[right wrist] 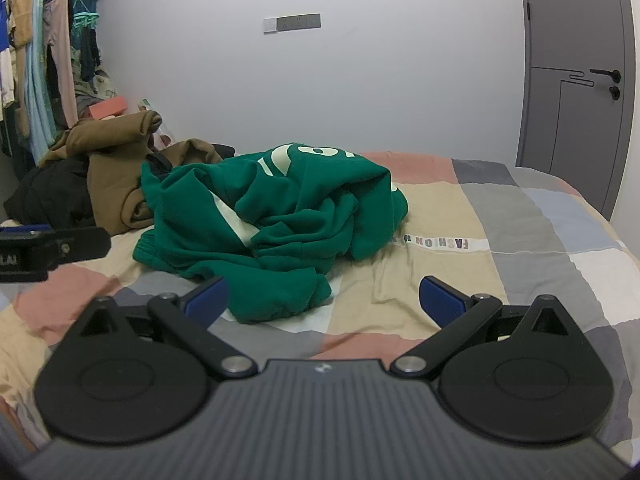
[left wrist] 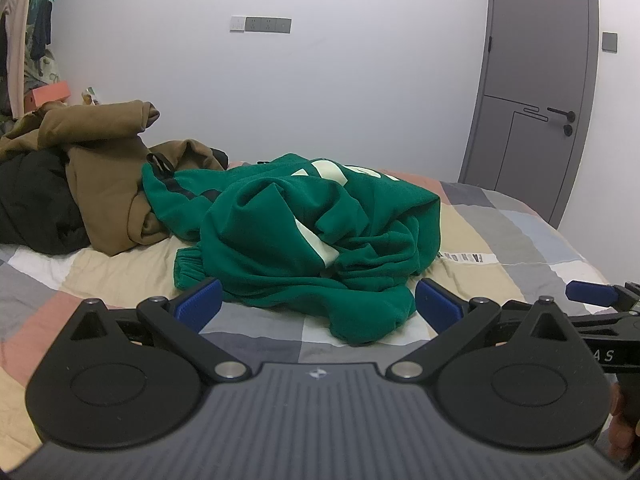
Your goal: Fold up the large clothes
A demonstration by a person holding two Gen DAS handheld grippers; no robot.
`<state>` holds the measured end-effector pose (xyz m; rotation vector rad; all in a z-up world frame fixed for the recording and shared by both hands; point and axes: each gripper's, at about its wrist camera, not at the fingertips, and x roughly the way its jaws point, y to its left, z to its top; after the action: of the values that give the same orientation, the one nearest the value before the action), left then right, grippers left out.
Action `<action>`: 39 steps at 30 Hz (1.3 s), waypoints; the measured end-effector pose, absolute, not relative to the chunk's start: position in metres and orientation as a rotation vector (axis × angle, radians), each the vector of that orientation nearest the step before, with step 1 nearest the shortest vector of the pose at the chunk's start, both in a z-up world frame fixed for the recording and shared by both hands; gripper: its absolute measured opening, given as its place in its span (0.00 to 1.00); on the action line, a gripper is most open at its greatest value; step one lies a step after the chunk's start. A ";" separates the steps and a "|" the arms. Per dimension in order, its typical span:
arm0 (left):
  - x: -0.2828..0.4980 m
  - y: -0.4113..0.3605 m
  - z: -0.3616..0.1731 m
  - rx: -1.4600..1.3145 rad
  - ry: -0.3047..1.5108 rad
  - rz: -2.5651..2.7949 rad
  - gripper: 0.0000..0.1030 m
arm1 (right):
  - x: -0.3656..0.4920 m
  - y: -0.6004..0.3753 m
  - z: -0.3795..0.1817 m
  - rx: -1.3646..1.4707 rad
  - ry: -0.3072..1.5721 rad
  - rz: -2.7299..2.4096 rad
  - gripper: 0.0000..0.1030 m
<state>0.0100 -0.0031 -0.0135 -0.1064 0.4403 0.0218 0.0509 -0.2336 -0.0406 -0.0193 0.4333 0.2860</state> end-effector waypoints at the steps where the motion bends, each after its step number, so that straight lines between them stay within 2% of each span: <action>1: 0.010 -0.003 -0.013 -0.105 0.439 0.022 1.00 | 0.051 -0.234 -0.041 -0.019 0.433 0.286 1.00; 26: 0.013 -0.010 -0.007 -0.080 0.402 0.028 1.00 | 0.056 -0.236 -0.044 0.002 0.461 0.281 1.00; 34: 0.042 -0.012 0.018 -0.129 0.390 0.013 1.00 | 0.070 -0.248 -0.020 0.063 0.445 0.256 1.00; 39: 0.074 -0.014 0.055 -0.120 0.345 0.002 1.00 | 0.091 -0.251 0.005 0.092 0.413 0.257 1.00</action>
<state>0.0744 -0.0141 0.0552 -0.1198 0.3446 0.0019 0.0908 -0.2506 0.0055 0.0920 0.4130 0.2569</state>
